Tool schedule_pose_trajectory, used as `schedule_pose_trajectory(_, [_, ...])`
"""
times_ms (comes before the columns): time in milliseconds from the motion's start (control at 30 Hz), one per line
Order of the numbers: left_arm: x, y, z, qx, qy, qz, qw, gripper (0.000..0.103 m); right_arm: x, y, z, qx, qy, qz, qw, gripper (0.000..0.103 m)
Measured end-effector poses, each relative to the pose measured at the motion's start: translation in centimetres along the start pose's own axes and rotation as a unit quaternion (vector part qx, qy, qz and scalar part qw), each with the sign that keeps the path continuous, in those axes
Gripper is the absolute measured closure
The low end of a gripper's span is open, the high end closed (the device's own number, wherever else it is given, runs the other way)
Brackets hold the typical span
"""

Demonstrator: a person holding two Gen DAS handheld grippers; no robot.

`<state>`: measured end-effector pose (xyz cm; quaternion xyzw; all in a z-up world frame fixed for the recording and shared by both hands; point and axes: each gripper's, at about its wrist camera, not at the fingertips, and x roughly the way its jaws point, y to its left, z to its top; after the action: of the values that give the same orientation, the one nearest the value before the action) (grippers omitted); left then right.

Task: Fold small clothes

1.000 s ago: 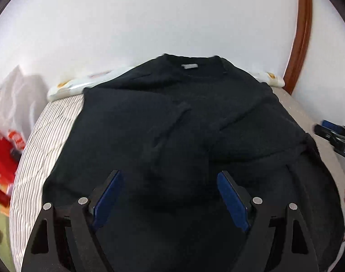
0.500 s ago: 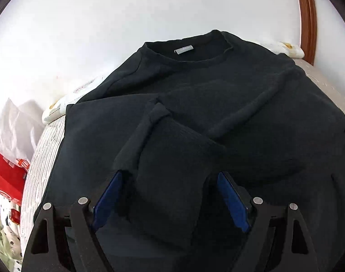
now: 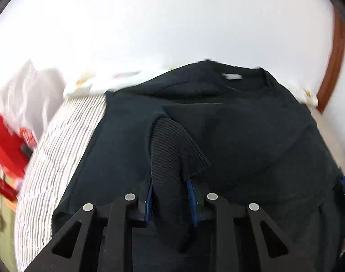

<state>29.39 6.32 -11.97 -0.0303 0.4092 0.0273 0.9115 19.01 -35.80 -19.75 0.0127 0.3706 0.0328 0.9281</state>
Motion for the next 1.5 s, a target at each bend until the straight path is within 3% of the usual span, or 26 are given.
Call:
schedule_pose_trajectory(67, [-0.1,2.7,0.2,-0.037,0.006,-0.028,0.9989,0.073,-0.4,0.1,0.1,-0.003,-0.003,-0.01,1.0,0.049])
schedule_pose_trajectory(167, [-0.7,5.2,0.2,-0.063,-0.006,0.001,0.998,0.07,-0.8,0.2,0.3,-0.005,-0.001,-0.017,1.0,0.049])
schedule_pose_trajectory(367, [-0.8,7.7,-1.1,-0.065,-0.003,-0.003,0.9979,0.069,-1.4,0.9,0.8,-0.009,0.005,-0.028,1.0,0.049])
schedule_pose_trajectory(400, [-0.9,8.2,-1.4,-0.066,-0.002,-0.003,0.9978,0.067,-1.5,1.1,0.9,-0.013,0.005,-0.029,0.999,0.049])
schedule_pose_trajectory(467, [-0.2,8.9,-1.7,-0.074,0.008,-0.006,0.9972,0.049,-1.9,1.6,1.3,-0.02,0.002,-0.034,0.999,0.049])
schedule_pose_trajectory(600, [0.7,9.9,-2.1,-0.093,0.016,-0.042,0.9946,0.049,-2.3,2.6,2.0,-0.03,-0.002,-0.035,0.999,0.049])
schedule_pose_trajectory(700, [1.7,9.5,-2.1,-0.104,0.024,-0.066,0.9921,0.053,-2.1,3.4,2.5,-0.037,-0.003,-0.034,0.999,0.049])
schedule_pose_trajectory(767, [2.1,9.1,-2.1,-0.106,0.025,-0.081,0.9908,0.093,-1.7,3.9,2.7,-0.038,-0.003,-0.037,0.999,0.049])
schedule_pose_trajectory(833, [1.8,8.6,-1.9,-0.094,0.019,-0.064,0.9933,0.097,-1.4,4.1,3.0,-0.036,-0.005,-0.034,0.999,0.049])
schedule_pose_trajectory(967, [-1.3,9.8,-1.6,-0.094,-0.033,-0.033,0.9945,0.101,-0.8,3.5,3.8,-0.033,-0.011,-0.056,0.998,0.049])
schedule_pose_trajectory(1033, [-1.6,10.6,-1.8,-0.101,-0.028,0.031,0.994,0.102,-0.4,2.9,4.2,-0.031,-0.012,-0.074,0.997,0.049])
schedule_pose_trajectory(1067, [-1.5,10.9,-2.0,-0.097,-0.028,0.038,0.9941,0.102,0.0,2.5,4.3,-0.028,-0.009,-0.075,0.997,0.049])
schedule_pose_trajectory(1133, [-1.2,11.4,-2.4,-0.099,-0.015,0.007,0.9949,0.102,1.0,1.7,4.3,-0.014,0.008,-0.083,0.996,0.049])
schedule_pose_trajectory(1267, [-1.5,10.4,-2.9,-0.078,-0.007,0.013,0.9968,0.101,1.8,0.5,4.1,0.017,0.023,-0.069,0.997,0.048])
schedule_pose_trajectory(1500, [-3.1,9.9,-3.9,-0.072,-0.009,0.009,0.9973,0.099,-0.4,-0.3,4.0,0.042,0.006,-0.062,0.997,0.048])
